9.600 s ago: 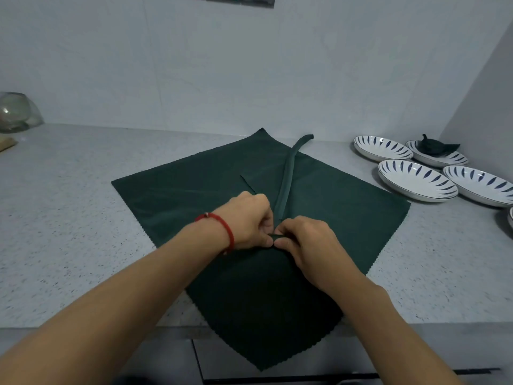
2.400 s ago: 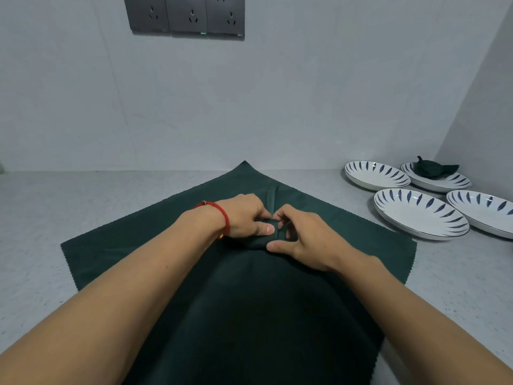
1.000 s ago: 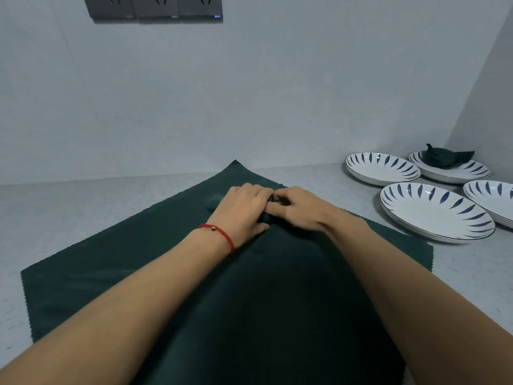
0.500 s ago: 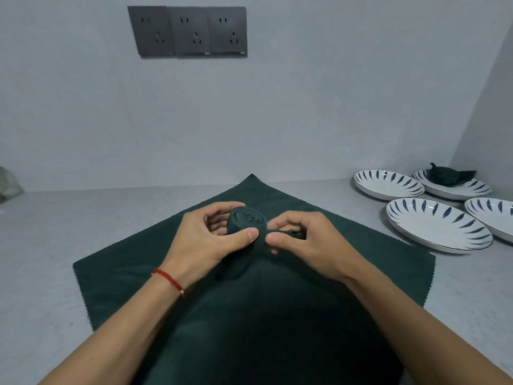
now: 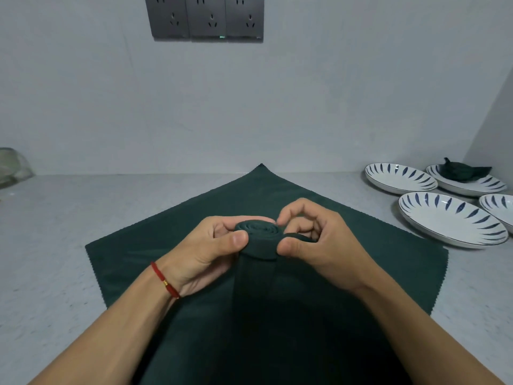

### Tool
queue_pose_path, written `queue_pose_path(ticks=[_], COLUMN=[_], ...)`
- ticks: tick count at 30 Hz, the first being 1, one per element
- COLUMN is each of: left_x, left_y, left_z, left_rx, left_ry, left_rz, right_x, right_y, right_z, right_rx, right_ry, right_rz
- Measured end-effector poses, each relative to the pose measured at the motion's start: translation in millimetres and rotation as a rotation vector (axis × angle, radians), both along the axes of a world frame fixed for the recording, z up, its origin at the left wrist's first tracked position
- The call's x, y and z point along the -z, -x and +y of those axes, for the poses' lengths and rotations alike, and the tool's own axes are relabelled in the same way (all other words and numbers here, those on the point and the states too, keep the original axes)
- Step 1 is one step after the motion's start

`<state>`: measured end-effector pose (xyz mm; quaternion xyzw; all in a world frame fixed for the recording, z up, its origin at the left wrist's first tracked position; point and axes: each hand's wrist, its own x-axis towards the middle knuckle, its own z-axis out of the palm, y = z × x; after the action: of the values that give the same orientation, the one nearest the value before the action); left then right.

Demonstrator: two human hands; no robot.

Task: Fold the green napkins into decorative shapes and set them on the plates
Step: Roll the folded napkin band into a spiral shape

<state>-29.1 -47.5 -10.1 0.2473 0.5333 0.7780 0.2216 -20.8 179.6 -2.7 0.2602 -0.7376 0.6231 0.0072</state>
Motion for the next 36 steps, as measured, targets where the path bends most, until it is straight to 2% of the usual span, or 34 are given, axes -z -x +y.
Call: queue_pose_path(ticks=[7,10,13,15,18,20,23,26,29,33,36], left_x=[-4.7,0.3,3.0,0.2,-3.5,-1.6,7.0,12.5,15.4,13.7,14.2], left_y=[13.7,17.9,16.3,11.9,2.4,-7.4,-12.0,-10.9,-11.9,-11.0,-9.3], left_z=[5.4,6.7,9.9,18.1,35.3,48.6,54.1,49.1,49.1,45.1,37.0], left_rx=[0.221,0.16,0.08,-0.072,-0.554,-0.631,-0.656,-0.624,-0.603,-0.588,-0.549], left_ry=[-0.069,-0.07,-0.123,-0.046,0.318,0.491,0.589,0.569,0.521,0.396,0.366], left_rz=[-0.036,-0.041,-0.078,0.007,0.37,0.479,0.441,0.467,0.476,0.458,0.47], right_x=[-6.9,-4.7,-0.5,3.2,9.7,13.1,20.8,23.1,25.8,24.6,26.7], right_y=[-11.7,-12.6,-11.0,-8.2,0.2,1.2,-0.3,-1.6,-2.0,-2.0,-4.7], right_z=[1.2,3.3,0.0,0.1,5.0,1.2,-10.6,-15.4,-15.9,-6.9,-4.3], right_rx=[-0.016,-0.017,0.074,0.248,0.542,0.615,0.546,0.548,0.524,0.354,0.304], right_ry=[0.033,0.02,0.056,-0.004,-0.306,-0.513,-0.679,-0.748,-0.716,-0.623,-0.572], right_rz=[0.003,0.007,0.013,0.089,0.355,0.566,0.772,0.841,0.852,0.811,0.818])
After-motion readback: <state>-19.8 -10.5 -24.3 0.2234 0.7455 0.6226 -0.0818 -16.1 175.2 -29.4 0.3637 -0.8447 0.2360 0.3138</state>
